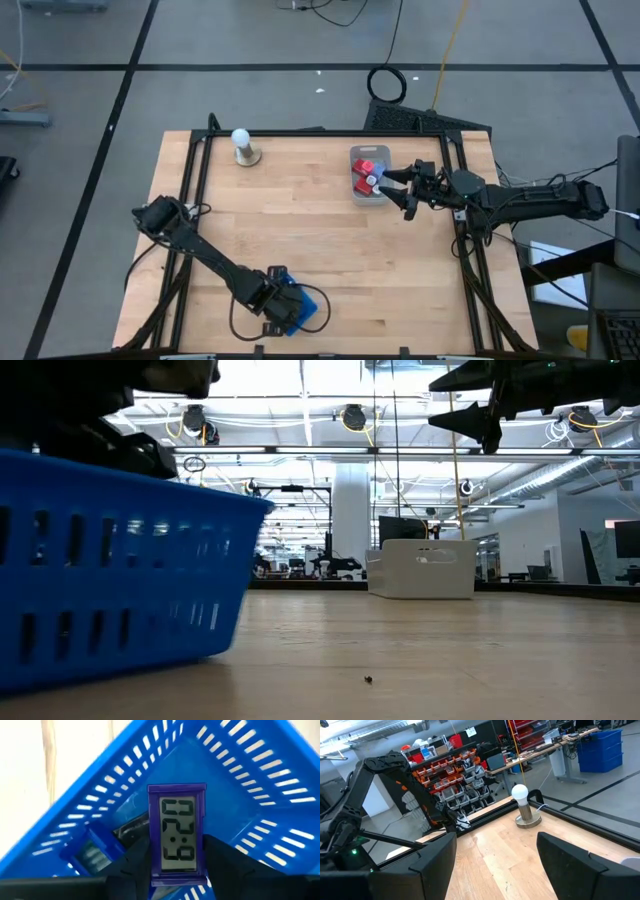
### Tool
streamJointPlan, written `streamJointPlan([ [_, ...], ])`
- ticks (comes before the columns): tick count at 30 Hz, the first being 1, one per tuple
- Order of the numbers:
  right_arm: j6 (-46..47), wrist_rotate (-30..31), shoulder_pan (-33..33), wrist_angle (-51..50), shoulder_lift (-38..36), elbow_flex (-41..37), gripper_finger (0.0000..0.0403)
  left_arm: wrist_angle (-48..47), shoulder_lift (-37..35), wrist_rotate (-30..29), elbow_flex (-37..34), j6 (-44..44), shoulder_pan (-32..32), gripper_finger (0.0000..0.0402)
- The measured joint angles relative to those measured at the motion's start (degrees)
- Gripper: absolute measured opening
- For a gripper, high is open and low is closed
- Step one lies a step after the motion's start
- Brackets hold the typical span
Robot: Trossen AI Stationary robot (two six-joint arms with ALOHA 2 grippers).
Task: Pick & Place Office items
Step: Put the blue digital timer into the blue bin, then return to Home Position
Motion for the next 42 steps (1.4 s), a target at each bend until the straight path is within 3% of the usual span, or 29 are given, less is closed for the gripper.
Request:
streamJointPlan([
  [11, 0.15, -0.20, 0.00, 0.22, 0.00, 0.00, 0.0267, 0.16, 0.00, 0.63, 0.55, 0.28, 0.04, 0.0278],
  [17, 0.15, -0.22, 0.00, 1.66, 0.00, 0.00, 0.0267, 0.12, 0.00, 3.64, 4.07, 2.01, 0.07, 0.0303],
  [24, 0.15, -0.24, 0.00, 3.18, 0.00, 0.00, 0.0267, -2.45, -0.22, 4.24, 13.14, 9.21, 0.59, 0.0316],
  [29, 0.35, -0.22, 0.00, 3.18, -0.02, 0.00, 0.0267, -7.69, -0.28, -3.83, 18.72, 11.10, 1.36, 0.0309],
  [36, 5.52, -0.22, 0.00, 3.18, -0.04, 0.00, 0.0267, -26.36, -0.31, -21.37, 27.40, 4.50, 1.89, 0.0304],
  [42, 8.55, -0.59, 0.00, 4.56, -0.13, 0.00, 0.0267, -40.79, -0.33, -24.36, 36.35, 4.22, 3.00, 0.0312],
])
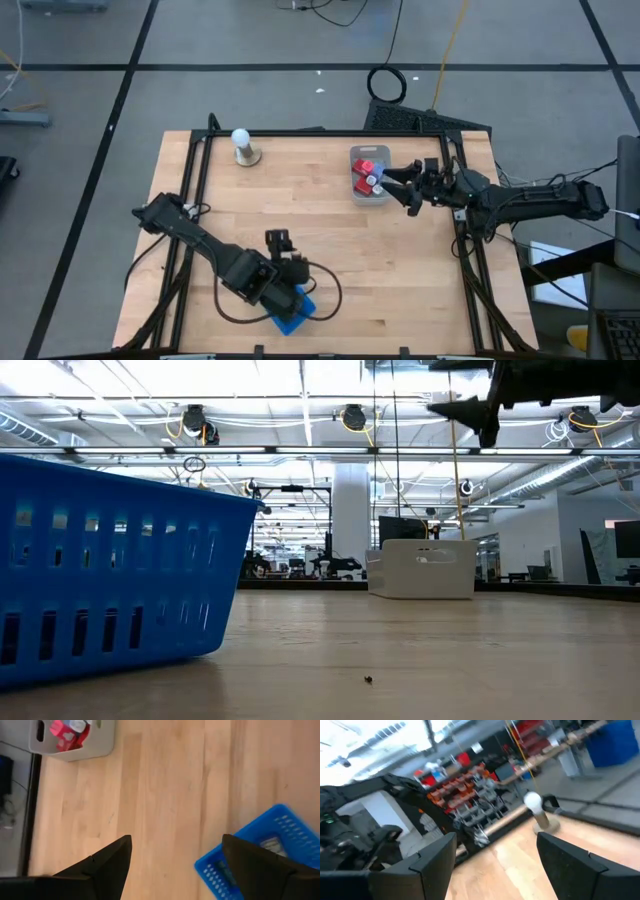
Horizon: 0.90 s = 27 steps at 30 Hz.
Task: Pick & Place Office items
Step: Return to Home Position
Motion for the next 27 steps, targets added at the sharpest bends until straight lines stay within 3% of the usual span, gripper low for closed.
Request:
streamJointPlan([
  [4, -4.78, -6.03, -0.04, 5.54, -0.02, 0.00, 0.0267, -3.99, 0.00, 0.84, 5.56, -1.07, 0.04, 0.0314],
  [9, -13.51, -16.74, -0.01, 8.79, -0.03, 0.02, 0.0267, -0.47, 0.00, -3.02, 8.40, -0.93, 1.22, 0.0305],
  [16, -13.32, -17.98, -0.95, 7.54, -0.63, 0.66, 0.0267, 6.24, -4.19, 3.32, 10.64, 11.21, 2.92, 0.0297],
  [22, -16.42, -19.16, -3.50, -5.56, -4.74, 5.92, 0.0267, 12.66, -16.30, 4.31, 7.33, 17.76, 6.11, 0.0307],
  [27, -17.64, -19.17, -6.39, -14.97, -7.46, 11.78, 0.0267, 24.64, -25.88, 9.07, -2.98, 23.33, 8.16, 0.0316],
])
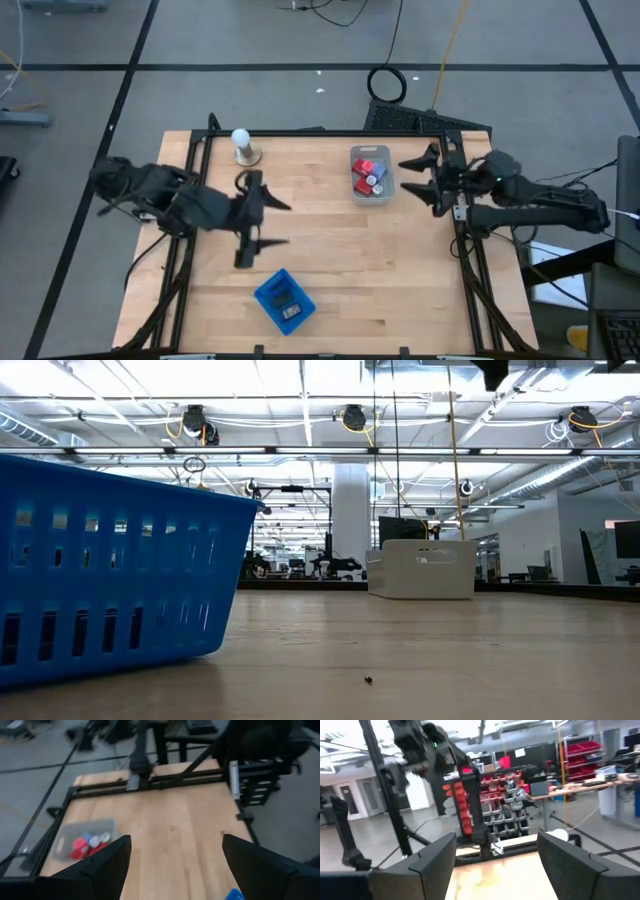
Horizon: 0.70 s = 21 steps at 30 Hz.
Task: Pick & Place Office items
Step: Return to Home Position
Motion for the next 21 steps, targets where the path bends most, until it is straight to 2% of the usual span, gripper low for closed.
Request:
streamJointPlan([
  [4, 0.02, 0.00, -2.21, -5.95, -1.74, 3.84, 0.0267, 4.50, -6.19, 0.11, -11.37, -2.35, 2.71, 0.0315],
  [11, -1.97, -0.02, -5.02, -25.08, -2.20, 11.84, 0.0267, 17.91, -18.08, 3.54, -29.18, -2.64, 7.37, 0.0300],
  [17, -5.77, 0.00, -7.05, -28.51, -3.39, 13.38, 0.0267, 25.96, -27.12, 5.11, -42.38, -2.62, 10.97, 0.0298],
  [21, -6.08, 0.00, -9.07, -31.53, -4.28, 12.63, 0.0267, 32.52, -33.66, 8.96, -51.08, -1.97, 13.27, 0.0305],
])
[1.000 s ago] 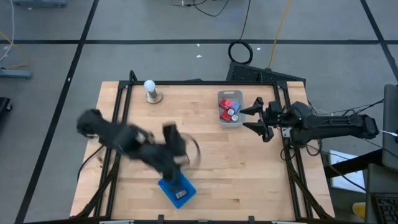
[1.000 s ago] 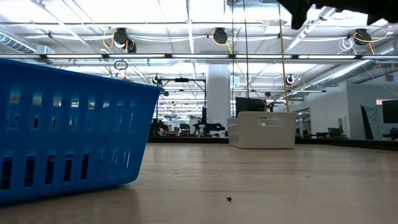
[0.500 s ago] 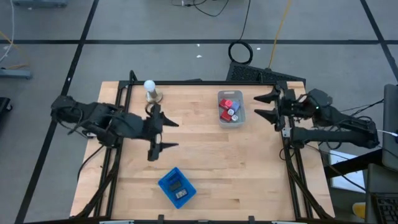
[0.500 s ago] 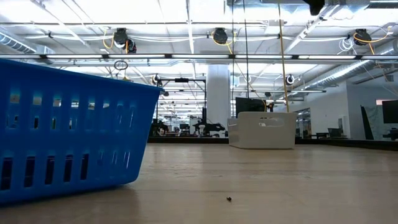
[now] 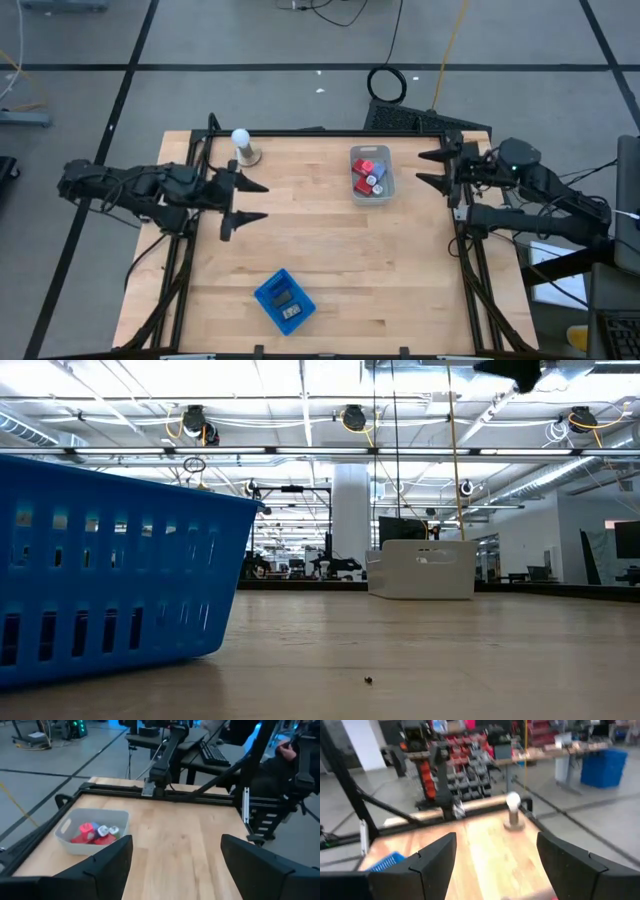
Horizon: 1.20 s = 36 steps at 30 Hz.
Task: Pick & Place Office items
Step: Return to Home Position
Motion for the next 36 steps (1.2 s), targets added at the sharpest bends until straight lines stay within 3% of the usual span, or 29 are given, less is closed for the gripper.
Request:
streamJointPlan([
  [7, 2.06, -4.69, -2.74, 3.18, -5.40, -6.48, 0.0267, 5.17, -7.53, 5.69, -12.04, -1.08, 3.76, 0.0317],
  [15, 3.96, -4.06, -4.22, 6.44, -12.91, -15.87, 0.0267, 7.62, -12.94, 10.69, -19.41, 0.80, 8.20, 0.0303],
  [18, 6.33, -3.43, -4.21, 13.49, -13.42, -21.75, 0.0267, 10.66, -13.48, 12.92, -22.59, 1.74, 9.25, 0.0299],
  [23, 9.77, -10.30, -4.07, 29.40, -12.41, -31.67, 0.0267, 18.44, -13.50, 14.07, -28.26, 2.61, 9.77, 0.0297],
  [29, 14.02, -17.92, -2.16, 39.57, -12.10, -38.77, 0.0267, 22.39, -13.38, 15.58, -33.21, 1.96, 8.39, 0.0296],
  [33, 11.80, -17.06, 2.67, 42.58, -12.17, -39.57, 0.0267, 23.01, -13.39, 15.50, -34.04, 2.63, 6.70, 0.0296],
  [36, 8.57, -11.37, 7.61, 40.99, -12.10, -39.62, 0.0267, 22.92, -13.41, 15.47, -34.06, 3.07, 6.12, 0.0296],
])
